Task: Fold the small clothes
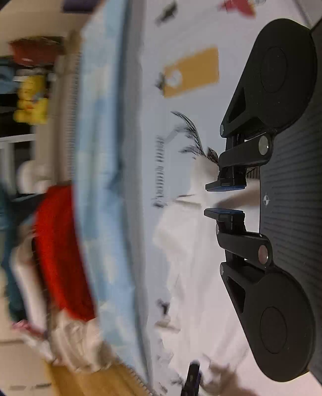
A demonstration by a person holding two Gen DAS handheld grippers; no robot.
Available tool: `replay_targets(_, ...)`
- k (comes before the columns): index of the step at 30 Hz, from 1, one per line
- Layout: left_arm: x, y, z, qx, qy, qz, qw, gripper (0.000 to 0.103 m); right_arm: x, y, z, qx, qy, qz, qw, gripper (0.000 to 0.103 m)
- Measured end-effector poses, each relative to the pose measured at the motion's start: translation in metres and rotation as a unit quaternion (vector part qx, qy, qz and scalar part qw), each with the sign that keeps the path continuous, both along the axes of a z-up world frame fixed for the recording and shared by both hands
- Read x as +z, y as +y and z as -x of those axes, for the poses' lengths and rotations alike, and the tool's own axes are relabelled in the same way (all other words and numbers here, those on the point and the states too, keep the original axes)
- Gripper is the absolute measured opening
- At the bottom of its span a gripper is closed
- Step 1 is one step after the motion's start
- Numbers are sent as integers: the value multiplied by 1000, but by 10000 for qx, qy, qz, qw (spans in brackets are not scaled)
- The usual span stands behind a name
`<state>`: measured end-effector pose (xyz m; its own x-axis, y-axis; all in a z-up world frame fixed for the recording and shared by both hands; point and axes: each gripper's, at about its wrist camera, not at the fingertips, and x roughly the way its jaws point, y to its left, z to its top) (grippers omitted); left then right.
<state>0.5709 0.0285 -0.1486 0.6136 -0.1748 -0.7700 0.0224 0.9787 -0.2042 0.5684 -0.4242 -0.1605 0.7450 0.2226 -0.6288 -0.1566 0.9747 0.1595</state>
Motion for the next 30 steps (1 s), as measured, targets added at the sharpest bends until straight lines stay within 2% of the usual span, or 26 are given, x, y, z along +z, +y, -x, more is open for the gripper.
replay_targets(1,-1,0,0,-52,-3,-19,10000,87,-12,5,-14,-59,261,160,9995,14)
replay_targets(2,-1,1,2,-118,-22,-39,9999,87,-22,8,-19,-109,184,327,9992,13)
replay_targets(3,-1,2,3,-149,-39,-50,9999,87,-22,11,-15,-148,-82,499,9986,14)
replay_targets(4,1,4,6,-156,-66,-63,9998,87,-19,14,-9,-228,-148,621,9977,15)
replay_targets(5,5,7,11,-176,-105,-97,9997,88,-14,13,2,-425,-244,593,9970,27)
replay_targets(6,9,10,17,-202,-138,-142,9996,88,-9,10,13,-562,-322,490,9967,51)
replay_targets(7,15,15,24,-196,-162,-211,9995,88,-1,5,29,-590,-376,345,9970,60)
replay_targets(8,21,19,32,-186,-182,-273,9993,90,6,1,44,-602,-424,248,9970,65)
replay_targets(10,33,29,56,-154,-242,-476,9985,90,20,-4,80,-523,-382,66,9979,67)
replay_targets(12,42,36,87,-138,-273,-766,9966,91,32,-8,123,-500,-123,-251,9984,73)
replay_targets(16,50,50,157,-163,35,-872,9961,91,45,12,198,-359,481,-484,9970,73)
replay_targets(18,53,59,195,-131,44,-784,9968,91,59,35,238,-39,407,-340,9986,74)
replay_targets(19,53,63,217,-94,44,-717,9974,93,68,49,258,142,299,-126,9994,75)
replay_targets(20,52,67,235,-65,70,-673,9977,101,75,59,271,231,186,45,9996,77)
replay_targets(22,47,73,270,46,60,-683,9976,102,86,74,301,249,-76,153,9995,83)
replay_targets(24,40,77,297,102,141,-653,9977,103,86,80,320,117,-191,43,9997,83)
replay_targets(26,31,79,319,93,165,-584,9981,103,71,82,333,-65,-191,-100,9997,83)
replay_targets(28,25,78,332,102,184,-651,9977,103,57,89,327,-56,260,487,9985,82)
replay_targets(30,22,76,338,42,178,-713,9973,103,54,94,330,26,103,666,9977,82)
